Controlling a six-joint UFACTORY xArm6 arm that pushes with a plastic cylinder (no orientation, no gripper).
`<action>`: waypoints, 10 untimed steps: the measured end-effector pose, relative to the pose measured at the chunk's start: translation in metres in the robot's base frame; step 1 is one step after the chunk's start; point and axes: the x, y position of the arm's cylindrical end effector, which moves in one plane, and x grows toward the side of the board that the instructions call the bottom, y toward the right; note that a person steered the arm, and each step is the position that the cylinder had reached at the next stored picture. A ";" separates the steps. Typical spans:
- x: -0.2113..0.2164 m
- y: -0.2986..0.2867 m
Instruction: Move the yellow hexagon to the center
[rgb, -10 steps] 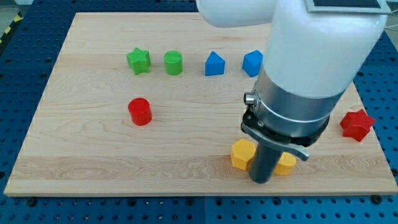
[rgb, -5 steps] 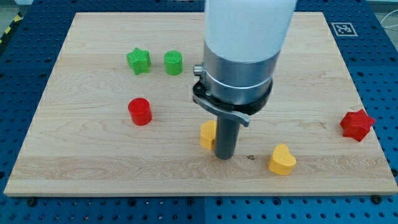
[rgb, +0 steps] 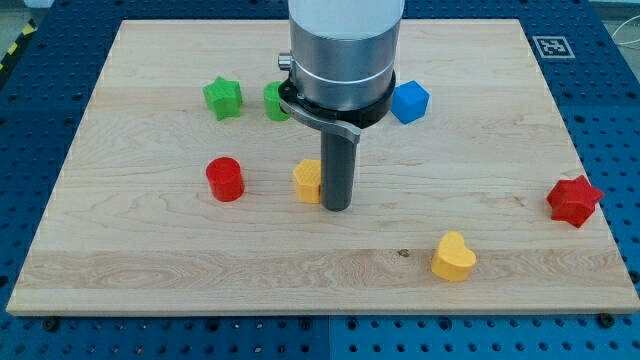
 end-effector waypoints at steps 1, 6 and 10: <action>-0.001 0.000; -0.027 0.020; -0.030 0.004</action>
